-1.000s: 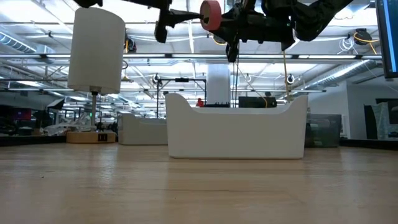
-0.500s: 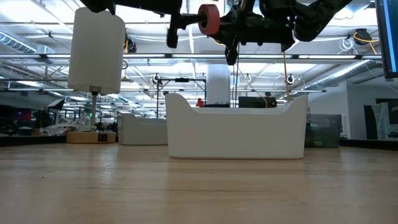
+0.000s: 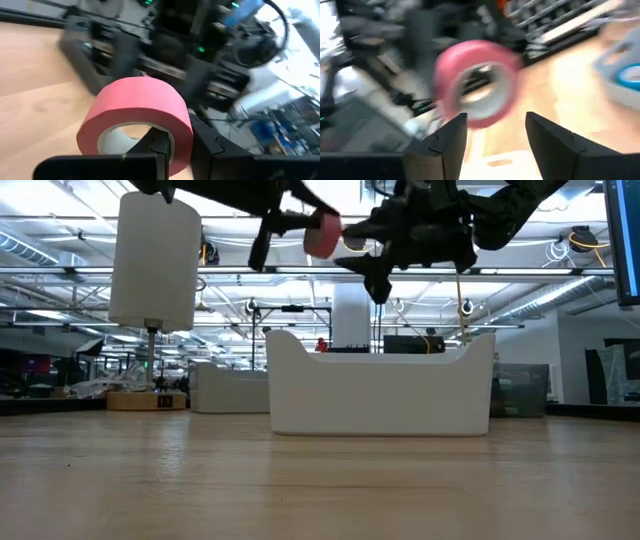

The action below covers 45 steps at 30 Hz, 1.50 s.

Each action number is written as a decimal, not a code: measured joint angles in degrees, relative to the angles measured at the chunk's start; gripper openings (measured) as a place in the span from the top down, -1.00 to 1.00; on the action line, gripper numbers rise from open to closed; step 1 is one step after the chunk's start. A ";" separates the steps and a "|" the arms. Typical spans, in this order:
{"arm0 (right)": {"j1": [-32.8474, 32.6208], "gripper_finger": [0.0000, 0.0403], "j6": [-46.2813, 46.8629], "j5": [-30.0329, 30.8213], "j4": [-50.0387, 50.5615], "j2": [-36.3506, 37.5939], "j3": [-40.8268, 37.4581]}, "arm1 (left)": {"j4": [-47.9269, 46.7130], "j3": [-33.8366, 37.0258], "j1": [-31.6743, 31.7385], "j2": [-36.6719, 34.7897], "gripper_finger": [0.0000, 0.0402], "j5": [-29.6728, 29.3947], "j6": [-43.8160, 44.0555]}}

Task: Pick and place Stapler, Stapler remover, tape
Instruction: Put the pink tape into the gray bin

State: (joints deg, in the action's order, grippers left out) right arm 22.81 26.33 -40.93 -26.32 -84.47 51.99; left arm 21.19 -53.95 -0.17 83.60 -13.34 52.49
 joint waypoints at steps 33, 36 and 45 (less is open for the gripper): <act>13.30 -0.05 2.96 -11.91 1.05 0.44 0.01 | -36.11 -8.01 14.05 11.17 0.82 -27.85 5.16; 13.57 -0.04 2.95 -11.93 0.89 0.44 0.01 | -44.84 -14.28 15.74 15.39 0.82 -26.22 5.63; 14.03 -0.05 2.91 -12.46 1.33 0.44 0.04 | -61.88 -26.47 20.78 26.31 0.82 -16.45 6.73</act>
State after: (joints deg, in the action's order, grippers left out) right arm 36.84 29.23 -53.40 -24.99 -84.03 52.03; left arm -40.69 -80.42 20.61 109.91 -29.79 59.22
